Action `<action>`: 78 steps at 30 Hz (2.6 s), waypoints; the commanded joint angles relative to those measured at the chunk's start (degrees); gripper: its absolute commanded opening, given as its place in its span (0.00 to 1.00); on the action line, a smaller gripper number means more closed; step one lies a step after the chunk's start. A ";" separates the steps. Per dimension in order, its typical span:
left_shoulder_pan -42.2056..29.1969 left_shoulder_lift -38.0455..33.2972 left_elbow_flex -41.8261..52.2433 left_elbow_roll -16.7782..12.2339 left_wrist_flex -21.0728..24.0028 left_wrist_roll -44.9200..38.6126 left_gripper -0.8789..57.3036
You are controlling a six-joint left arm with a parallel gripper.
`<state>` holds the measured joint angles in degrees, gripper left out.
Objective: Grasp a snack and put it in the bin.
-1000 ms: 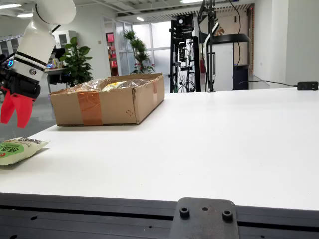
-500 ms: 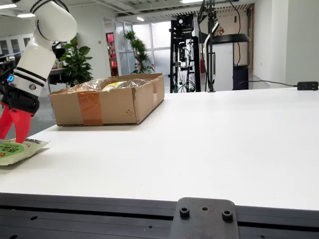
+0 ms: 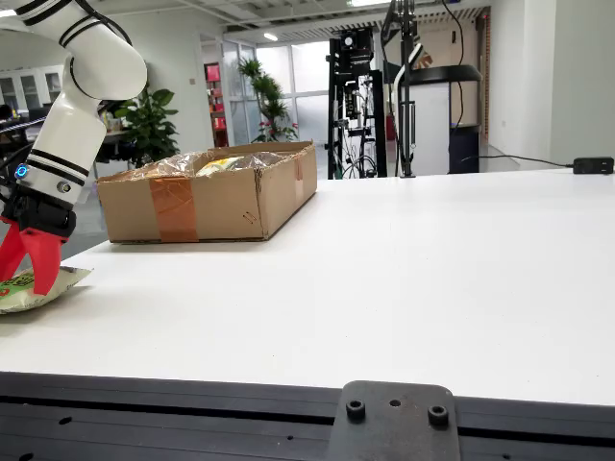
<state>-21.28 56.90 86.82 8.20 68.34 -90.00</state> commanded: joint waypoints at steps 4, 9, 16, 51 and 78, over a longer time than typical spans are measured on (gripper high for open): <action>0.43 0.05 -0.80 0.40 -1.00 0.00 0.83; 0.50 0.66 -2.31 1.16 -1.48 0.00 0.83; 0.68 1.63 -4.58 3.05 -1.67 0.00 0.77; -8.02 -4.96 -12.34 4.76 3.70 0.00 0.15; -16.61 -29.18 -6.85 19.48 4.59 0.00 0.15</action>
<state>-37.78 28.16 80.15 27.24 73.10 -90.00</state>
